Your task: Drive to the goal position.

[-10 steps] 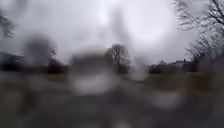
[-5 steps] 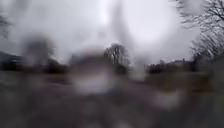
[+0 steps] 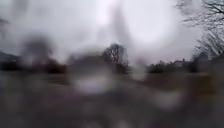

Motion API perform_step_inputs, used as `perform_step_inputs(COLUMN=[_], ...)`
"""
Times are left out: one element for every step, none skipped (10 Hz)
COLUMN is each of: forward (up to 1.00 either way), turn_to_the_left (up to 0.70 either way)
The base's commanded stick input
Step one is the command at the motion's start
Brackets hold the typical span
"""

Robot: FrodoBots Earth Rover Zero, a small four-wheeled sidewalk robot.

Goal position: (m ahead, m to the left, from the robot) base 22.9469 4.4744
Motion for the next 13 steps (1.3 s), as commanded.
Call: perform_step_inputs(forward=[0.85, 0.85, 0.85, 0.85, 0.85, 0.85, 0.85, 0.85, 0.85, 0.85, 0.85, 0.85, 0.85], turn_to_the_left=[0.0, 0.0, 0.0, 0.0, 0.0, 0.0, 0.0, 0.0, 0.0, 0.0, 0.0, 0.0, 0.0])
